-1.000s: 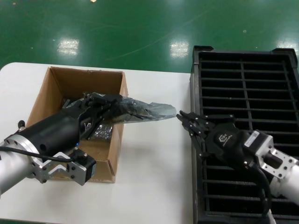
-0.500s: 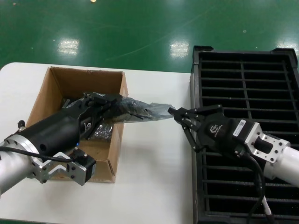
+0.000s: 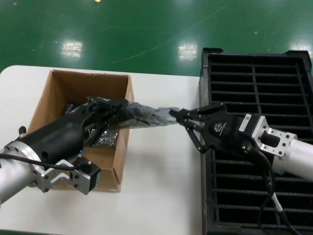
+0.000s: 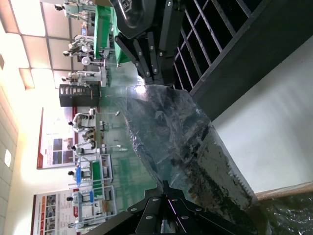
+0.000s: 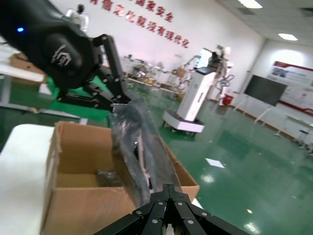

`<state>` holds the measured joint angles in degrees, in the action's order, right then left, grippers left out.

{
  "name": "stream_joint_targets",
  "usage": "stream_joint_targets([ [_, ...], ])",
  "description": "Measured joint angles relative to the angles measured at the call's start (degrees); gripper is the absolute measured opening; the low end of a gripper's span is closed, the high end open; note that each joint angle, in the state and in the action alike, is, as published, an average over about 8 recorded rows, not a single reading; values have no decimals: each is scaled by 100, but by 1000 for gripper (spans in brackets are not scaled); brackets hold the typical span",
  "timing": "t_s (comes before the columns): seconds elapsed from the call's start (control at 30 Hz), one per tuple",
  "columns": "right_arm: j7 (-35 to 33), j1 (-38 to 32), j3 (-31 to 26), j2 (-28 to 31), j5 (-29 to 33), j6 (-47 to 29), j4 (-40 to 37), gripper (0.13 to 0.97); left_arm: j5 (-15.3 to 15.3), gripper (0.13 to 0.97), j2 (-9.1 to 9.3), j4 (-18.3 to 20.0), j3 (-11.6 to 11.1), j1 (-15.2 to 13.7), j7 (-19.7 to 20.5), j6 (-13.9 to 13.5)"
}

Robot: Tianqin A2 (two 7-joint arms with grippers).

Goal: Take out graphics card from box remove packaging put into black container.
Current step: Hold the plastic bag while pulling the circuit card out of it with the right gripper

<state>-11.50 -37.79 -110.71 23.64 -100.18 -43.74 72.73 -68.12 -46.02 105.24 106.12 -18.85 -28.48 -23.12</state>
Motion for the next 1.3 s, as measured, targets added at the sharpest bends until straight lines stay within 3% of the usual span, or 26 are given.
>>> stream_joint_targets([
  [0.57, -984, -1219, -341, -317, -14, -1433, -1558, 134, 0, 140, 0, 0, 0, 0, 0, 0],
  [1.0, -1417, -1838, -348, -689, 100, -1681, -2615, 134, 0, 140, 0, 0, 0, 0, 0, 0],
  [1.3, -1372, -1897, -310, -732, 123, -1829, -2824, 133, 0, 140, 0, 0, 0, 0, 0, 0],
])
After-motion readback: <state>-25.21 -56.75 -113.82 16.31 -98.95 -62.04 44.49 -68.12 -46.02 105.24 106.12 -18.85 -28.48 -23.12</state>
